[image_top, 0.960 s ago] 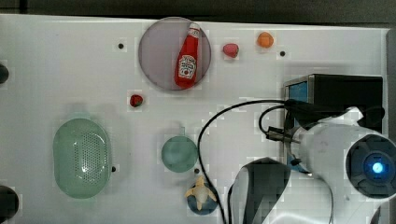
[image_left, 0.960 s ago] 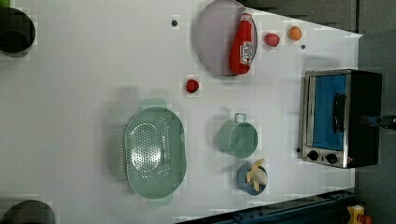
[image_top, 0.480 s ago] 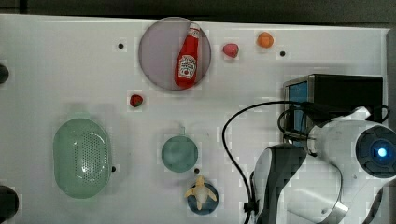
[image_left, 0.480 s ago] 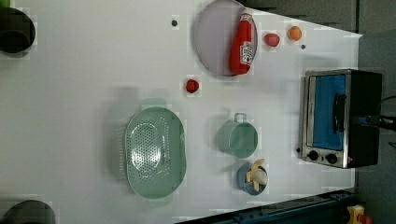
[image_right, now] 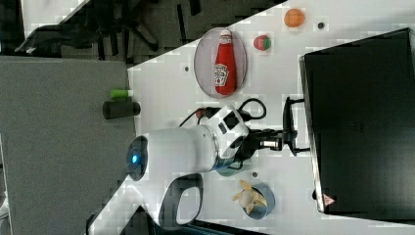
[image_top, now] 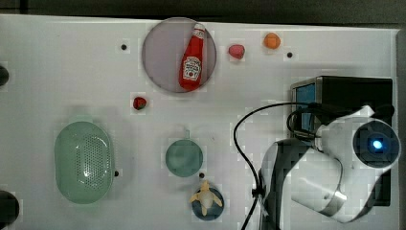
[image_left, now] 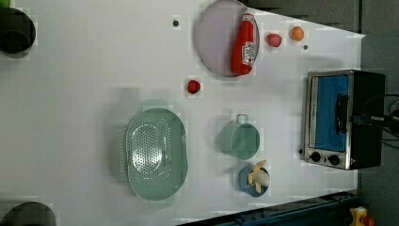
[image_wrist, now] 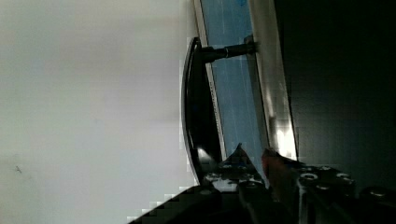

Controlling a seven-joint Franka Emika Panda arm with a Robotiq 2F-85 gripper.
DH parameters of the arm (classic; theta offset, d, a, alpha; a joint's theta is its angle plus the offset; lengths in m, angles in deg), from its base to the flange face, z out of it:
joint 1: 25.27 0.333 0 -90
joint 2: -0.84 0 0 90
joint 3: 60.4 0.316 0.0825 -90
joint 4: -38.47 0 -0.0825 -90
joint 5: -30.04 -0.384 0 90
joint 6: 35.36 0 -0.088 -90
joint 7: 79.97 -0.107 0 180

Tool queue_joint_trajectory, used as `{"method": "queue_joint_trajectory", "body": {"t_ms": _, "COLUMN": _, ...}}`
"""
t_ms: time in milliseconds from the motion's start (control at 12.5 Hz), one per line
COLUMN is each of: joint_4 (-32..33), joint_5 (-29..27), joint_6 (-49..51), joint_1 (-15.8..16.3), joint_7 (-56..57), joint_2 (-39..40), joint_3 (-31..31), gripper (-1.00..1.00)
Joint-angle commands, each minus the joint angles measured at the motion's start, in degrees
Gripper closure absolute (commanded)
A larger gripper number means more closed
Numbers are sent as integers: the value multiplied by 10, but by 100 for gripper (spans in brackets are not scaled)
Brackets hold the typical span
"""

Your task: Flap open oven.

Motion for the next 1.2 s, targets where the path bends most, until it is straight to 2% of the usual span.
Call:
{"method": "queue_joint_trajectory", "body": {"t_ms": 80, "joint_4": 2, "joint_5": -8, "joint_6": -28, "joint_1": 2, "joint_7": 22, "joint_2": 24, "joint_3": -1, "gripper": 65}}
{"method": "queue_joint_trajectory", "body": {"t_ms": 720, "joint_4": 6, "joint_5": -6, "joint_6": -40, "joint_1": 12, "joint_7": 19, "joint_2": 52, "joint_3": 21, "gripper": 65}}
{"method": "queue_joint_trajectory", "body": {"t_ms": 880, "joint_4": 11, "joint_5": 25, "joint_6": -39, "joint_1": 20, "joint_7": -15, "joint_2": 54, "joint_3": 36, "gripper": 65}}
{"method": "queue_joint_trajectory", "body": {"t_ms": 1200, "joint_4": 27, "joint_5": 130, "joint_6": -37, "joint_1": 40, "joint_7": -133, "joint_2": 59, "joint_3": 68, "gripper": 65}}
